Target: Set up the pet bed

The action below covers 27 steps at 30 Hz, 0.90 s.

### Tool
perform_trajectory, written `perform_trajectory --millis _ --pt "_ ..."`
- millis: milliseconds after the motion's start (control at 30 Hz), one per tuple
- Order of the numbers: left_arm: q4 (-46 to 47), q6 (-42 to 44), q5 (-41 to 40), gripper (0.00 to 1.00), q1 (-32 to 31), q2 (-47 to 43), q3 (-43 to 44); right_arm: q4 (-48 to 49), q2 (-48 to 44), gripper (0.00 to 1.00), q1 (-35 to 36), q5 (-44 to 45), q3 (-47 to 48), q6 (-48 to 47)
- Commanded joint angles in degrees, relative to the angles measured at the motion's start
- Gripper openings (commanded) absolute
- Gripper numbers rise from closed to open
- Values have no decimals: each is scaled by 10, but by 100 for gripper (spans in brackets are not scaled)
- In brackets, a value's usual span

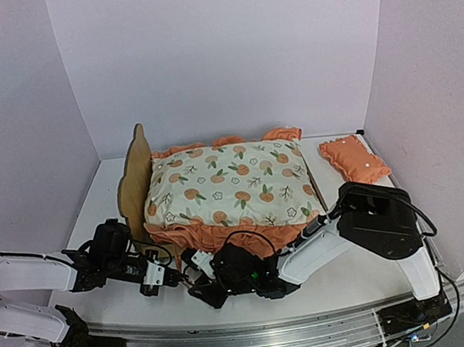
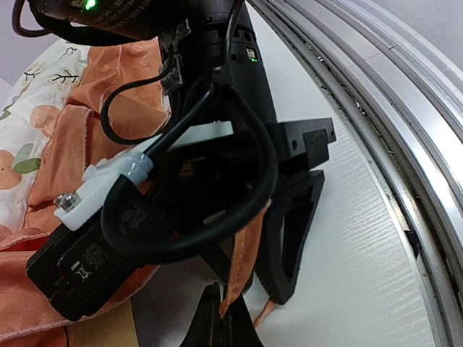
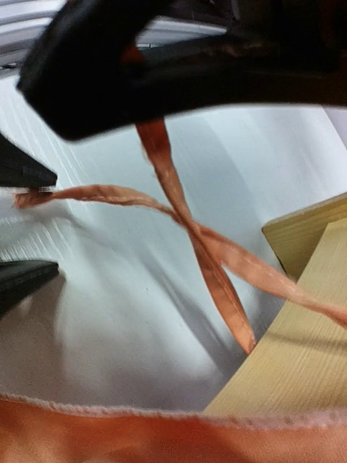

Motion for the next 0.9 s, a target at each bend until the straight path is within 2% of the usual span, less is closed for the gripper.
perform_trajectory --millis 0,33,167,267,433,533,633,767,867 --pt "2 -1 -4 0 1 -16 1 8 30 25 1 42 14 0" --pt "0 -1 -4 0 1 -17 2 9 32 18 1 41 16 1" --pt "-21 6 -1 0 8 -24 7 9 25 1 1 41 14 0" --pt "-58 39 9 0 22 -33 10 9 4 0 -7 42 7 7" --pt "-129 166 13 1 36 -38 -11 8 -27 0 -21 27 8 12" --pt "-163 209 12 13 37 -32 -4 8 -34 0 -23 22 9 8" --pt "-204 232 -2 32 40 -28 17 6 -40 0 -23 20 9 9" --pt "-285 248 -7 40 69 -38 40 3 -47 0 -23 20 11 10" --pt "-331 189 2 44 74 -66 56 -3 -51 0 -23 20 16 12"
